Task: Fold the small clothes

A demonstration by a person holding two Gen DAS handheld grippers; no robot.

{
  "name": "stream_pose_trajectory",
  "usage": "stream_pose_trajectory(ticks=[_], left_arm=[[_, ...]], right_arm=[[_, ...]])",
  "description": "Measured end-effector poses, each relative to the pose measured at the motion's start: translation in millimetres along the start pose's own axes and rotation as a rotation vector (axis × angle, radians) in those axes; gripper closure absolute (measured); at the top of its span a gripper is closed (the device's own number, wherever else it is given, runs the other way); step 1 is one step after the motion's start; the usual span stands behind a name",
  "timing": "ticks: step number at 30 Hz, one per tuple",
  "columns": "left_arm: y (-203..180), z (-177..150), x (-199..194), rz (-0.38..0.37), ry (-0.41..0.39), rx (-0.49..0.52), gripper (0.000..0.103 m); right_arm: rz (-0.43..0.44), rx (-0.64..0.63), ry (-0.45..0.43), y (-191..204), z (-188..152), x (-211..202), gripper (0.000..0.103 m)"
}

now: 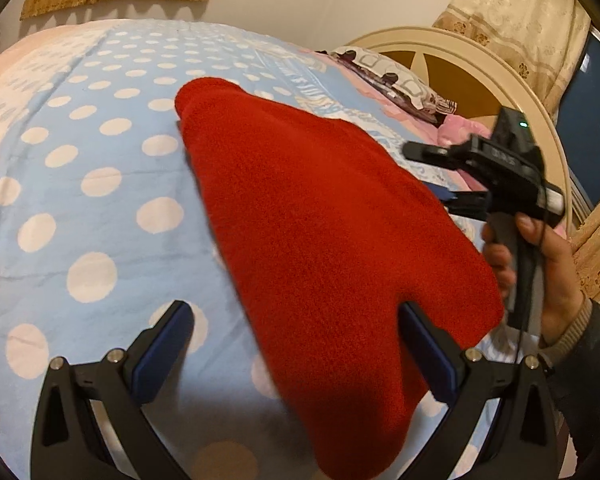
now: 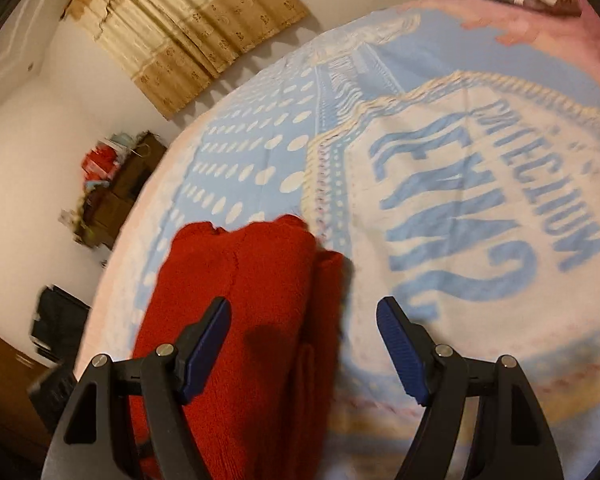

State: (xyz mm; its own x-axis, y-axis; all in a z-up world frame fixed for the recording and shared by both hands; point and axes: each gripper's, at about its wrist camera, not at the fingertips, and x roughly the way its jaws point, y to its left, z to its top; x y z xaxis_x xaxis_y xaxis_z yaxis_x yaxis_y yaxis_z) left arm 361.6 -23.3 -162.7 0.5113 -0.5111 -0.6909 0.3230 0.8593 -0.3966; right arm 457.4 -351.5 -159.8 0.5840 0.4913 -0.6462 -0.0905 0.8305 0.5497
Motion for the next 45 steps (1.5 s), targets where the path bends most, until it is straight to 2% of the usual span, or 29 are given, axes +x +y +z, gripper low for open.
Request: stream_pose_trajectory(ticks=[5, 9, 11, 12, 13, 16, 19, 24, 26, 28, 32, 39, 45], left_arm=[[-1, 2, 3, -0.004, 0.001, 0.003, 0.000], [-2, 4, 5, -0.008, 0.002, 0.009, 0.000], [-3, 5, 6, -0.014, 0.003, 0.012, 0.000], [-4, 5, 7, -0.017, 0.004, 0.016, 0.000], [-4, 6, 7, -0.019, 0.006, 0.019, 0.000], [-8, 8, 10, -0.020, 0.011, 0.035, 0.001], [-11, 8, 9, -0.038, 0.019, 0.058, 0.011], [-15, 8, 4, -0.022, 0.010, 0.081, 0.022], [-18, 9, 1, -0.023, 0.001, 0.096, 0.035], [-21, 10, -2, -0.015, -0.006, 0.113, 0.044], [-24, 12, -7, -0.005, -0.011, 0.136, 0.055], [-22, 12, -28, -0.029, -0.017, 0.106, 0.060], [-15, 3, -64, -0.003, -0.051, 0.103, 0.061]], right_arm=[[-0.004, 0.006, 0.039, 3, 4, 31, 0.027], [0.016, 0.005, 0.023, 0, 6, 42, 0.027], [0.030, -0.001, 0.022, 0, 7, 44, 0.037], [0.048, -0.006, 0.030, 0, 7, 45, 0.052], [0.074, -0.005, 0.043, 0, 7, 48, 0.060], [0.093, -0.007, 0.049, 2, 5, 54, 0.065], [0.104, -0.016, 0.043, 5, 3, 55, 0.070], [0.100, -0.040, 0.036, 12, 1, 53, 0.073], [0.101, -0.041, 0.029, 13, 2, 52, 0.073], [0.107, -0.040, 0.022, 15, 2, 50, 0.074], [0.119, -0.048, 0.005, 23, 3, 43, 0.074], [0.147, -0.069, -0.009, 43, 3, 31, 0.074], [0.187, -0.095, 0.007, 71, -6, 24, 0.074]])
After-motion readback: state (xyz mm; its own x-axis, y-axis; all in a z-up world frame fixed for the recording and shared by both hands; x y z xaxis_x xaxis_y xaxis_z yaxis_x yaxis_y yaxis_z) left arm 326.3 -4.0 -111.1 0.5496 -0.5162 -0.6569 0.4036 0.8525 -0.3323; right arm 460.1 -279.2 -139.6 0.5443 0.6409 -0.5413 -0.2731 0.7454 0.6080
